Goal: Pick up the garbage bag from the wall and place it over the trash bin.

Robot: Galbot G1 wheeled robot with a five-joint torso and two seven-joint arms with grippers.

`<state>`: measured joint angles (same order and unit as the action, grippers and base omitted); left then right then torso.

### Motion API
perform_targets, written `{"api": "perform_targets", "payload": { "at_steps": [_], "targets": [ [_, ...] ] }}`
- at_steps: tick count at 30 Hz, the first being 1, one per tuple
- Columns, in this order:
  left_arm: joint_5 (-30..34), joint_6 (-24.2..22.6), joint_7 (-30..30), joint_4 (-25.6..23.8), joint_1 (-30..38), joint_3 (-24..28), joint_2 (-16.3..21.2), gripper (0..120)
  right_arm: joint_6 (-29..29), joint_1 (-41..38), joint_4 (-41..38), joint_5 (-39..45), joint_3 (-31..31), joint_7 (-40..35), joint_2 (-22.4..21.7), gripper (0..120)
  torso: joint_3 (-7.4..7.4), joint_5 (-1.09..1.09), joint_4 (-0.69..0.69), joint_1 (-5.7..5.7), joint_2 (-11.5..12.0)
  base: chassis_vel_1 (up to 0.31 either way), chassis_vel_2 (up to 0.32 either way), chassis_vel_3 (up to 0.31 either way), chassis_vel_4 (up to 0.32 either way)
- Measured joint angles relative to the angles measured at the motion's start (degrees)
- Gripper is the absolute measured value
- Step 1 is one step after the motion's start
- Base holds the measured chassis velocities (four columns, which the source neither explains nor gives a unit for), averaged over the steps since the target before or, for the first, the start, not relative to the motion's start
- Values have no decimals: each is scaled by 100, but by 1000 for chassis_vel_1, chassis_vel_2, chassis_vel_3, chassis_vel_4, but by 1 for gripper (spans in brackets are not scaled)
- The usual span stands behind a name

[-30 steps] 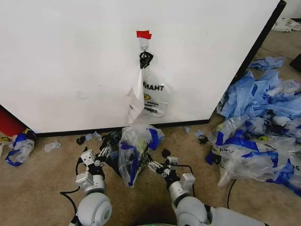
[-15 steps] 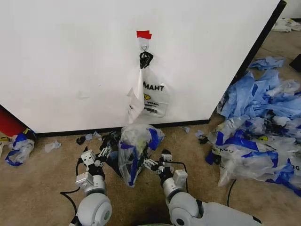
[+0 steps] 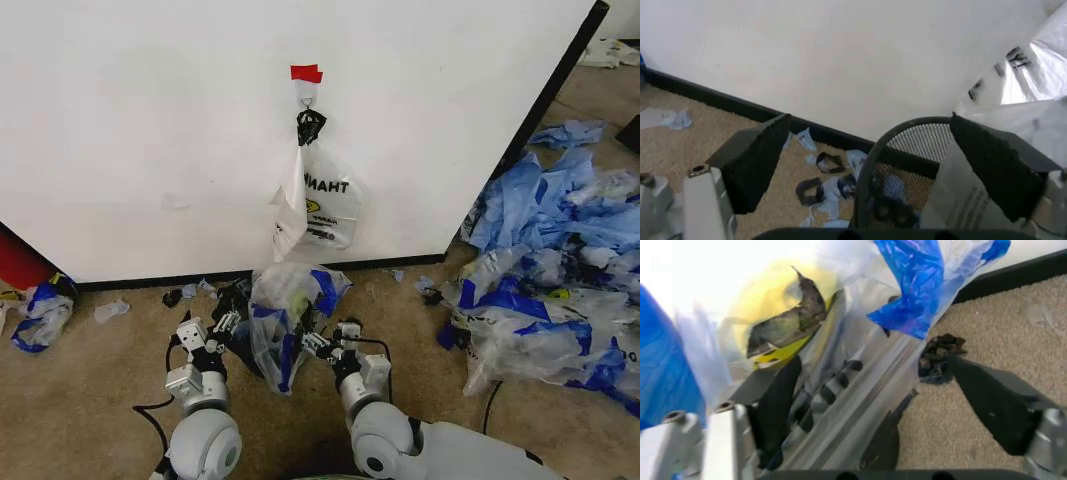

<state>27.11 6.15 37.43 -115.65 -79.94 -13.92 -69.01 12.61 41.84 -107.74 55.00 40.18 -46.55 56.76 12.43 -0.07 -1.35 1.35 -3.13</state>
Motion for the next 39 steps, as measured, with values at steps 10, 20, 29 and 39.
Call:
{"api": "perform_targets", "payload": {
  "at_steps": [10,20,29,39],
  "targets": [
    [-20,31,1,7,-23,-1,-10,93,-11,-133,106,3,98,-48,108,51,0,0,0,0,0,0,0,0,0],
    [-22,45,3,-21,-13,-30,27,93,-37,-207,184,-3,186,-91,238,38,0,0,0,0,0,0,0,0,0],
    [-8,19,-69,-133,-27,-100,125,93,-29,-198,250,-56,189,-80,317,7,0,0,0,0,0,0,0,0,0],
    [-16,-137,-337,-600,-109,-263,377,93,-7,-151,346,-272,90,-137,449,1,0,-1,0,0,0,0,0,0,0]
  ]
}}
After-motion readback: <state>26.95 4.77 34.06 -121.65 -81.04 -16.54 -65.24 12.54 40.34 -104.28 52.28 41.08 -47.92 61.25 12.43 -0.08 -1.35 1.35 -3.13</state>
